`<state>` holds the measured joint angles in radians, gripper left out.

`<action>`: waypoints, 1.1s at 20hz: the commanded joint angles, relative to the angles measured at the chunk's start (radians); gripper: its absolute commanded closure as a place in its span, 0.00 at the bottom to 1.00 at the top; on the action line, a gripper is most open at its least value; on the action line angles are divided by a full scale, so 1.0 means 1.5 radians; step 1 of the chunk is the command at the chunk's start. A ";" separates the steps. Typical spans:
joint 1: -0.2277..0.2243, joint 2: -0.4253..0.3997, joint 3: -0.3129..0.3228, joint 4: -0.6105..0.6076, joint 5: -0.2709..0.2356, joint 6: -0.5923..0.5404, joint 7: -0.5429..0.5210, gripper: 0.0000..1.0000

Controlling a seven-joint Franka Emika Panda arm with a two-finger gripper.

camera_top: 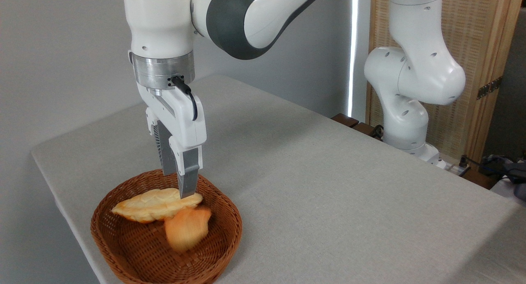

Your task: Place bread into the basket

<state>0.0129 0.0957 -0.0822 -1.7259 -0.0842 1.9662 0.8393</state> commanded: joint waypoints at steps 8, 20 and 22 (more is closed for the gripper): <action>-0.002 -0.025 0.003 0.009 0.000 -0.010 -0.017 0.00; -0.001 -0.085 -0.020 0.088 0.030 -0.253 -0.161 0.00; -0.002 -0.084 -0.016 0.089 0.052 -0.253 -0.154 0.00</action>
<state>0.0117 -0.0395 -0.1110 -1.6101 -0.0502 1.6104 0.6148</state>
